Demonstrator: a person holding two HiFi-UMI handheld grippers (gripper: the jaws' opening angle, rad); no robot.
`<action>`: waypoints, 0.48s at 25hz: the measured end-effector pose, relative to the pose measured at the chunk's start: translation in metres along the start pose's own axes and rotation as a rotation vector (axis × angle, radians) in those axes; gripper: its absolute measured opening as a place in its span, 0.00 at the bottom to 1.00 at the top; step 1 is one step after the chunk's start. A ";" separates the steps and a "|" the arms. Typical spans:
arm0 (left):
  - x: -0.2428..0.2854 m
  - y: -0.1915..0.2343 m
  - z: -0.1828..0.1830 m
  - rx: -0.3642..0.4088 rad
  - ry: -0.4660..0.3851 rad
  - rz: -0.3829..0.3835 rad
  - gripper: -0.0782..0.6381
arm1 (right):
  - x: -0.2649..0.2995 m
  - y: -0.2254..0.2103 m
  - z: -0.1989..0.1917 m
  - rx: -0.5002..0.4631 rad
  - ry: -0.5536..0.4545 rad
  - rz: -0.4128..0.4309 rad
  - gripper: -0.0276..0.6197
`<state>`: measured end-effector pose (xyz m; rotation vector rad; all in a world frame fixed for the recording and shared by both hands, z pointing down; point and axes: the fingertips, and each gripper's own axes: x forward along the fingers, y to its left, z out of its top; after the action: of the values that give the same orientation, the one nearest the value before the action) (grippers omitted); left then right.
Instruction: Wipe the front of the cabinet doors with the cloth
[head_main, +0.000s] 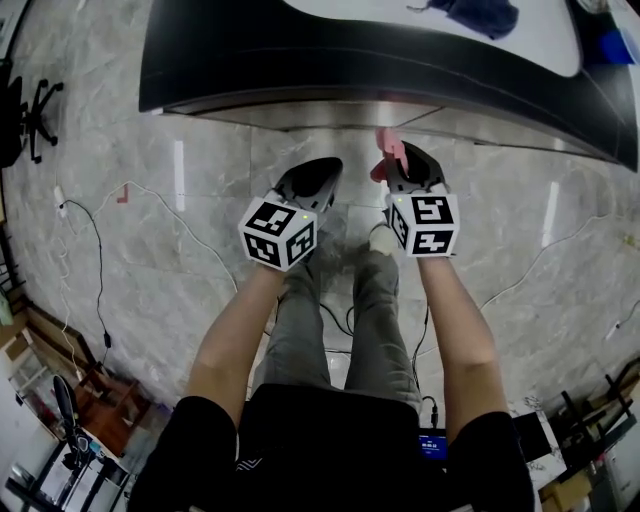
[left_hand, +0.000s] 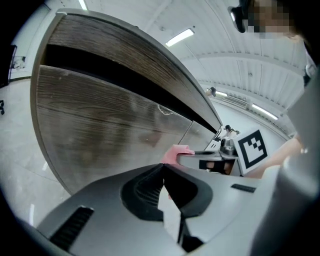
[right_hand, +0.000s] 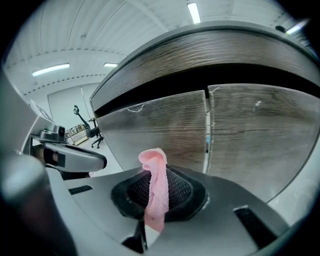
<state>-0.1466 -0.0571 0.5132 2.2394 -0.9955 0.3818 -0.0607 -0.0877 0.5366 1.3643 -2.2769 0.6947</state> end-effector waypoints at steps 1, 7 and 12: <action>-0.006 0.008 -0.001 -0.005 -0.005 0.013 0.12 | 0.005 0.009 0.000 -0.007 0.004 0.012 0.12; -0.043 0.054 -0.005 -0.025 -0.017 0.062 0.12 | 0.035 0.065 0.002 -0.036 0.025 0.070 0.12; -0.073 0.094 -0.010 -0.051 -0.035 0.116 0.12 | 0.061 0.110 0.000 -0.064 0.050 0.123 0.12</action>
<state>-0.2651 -0.0567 0.5260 2.1557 -1.1439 0.3650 -0.1863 -0.0862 0.5480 1.1728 -2.3380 0.6813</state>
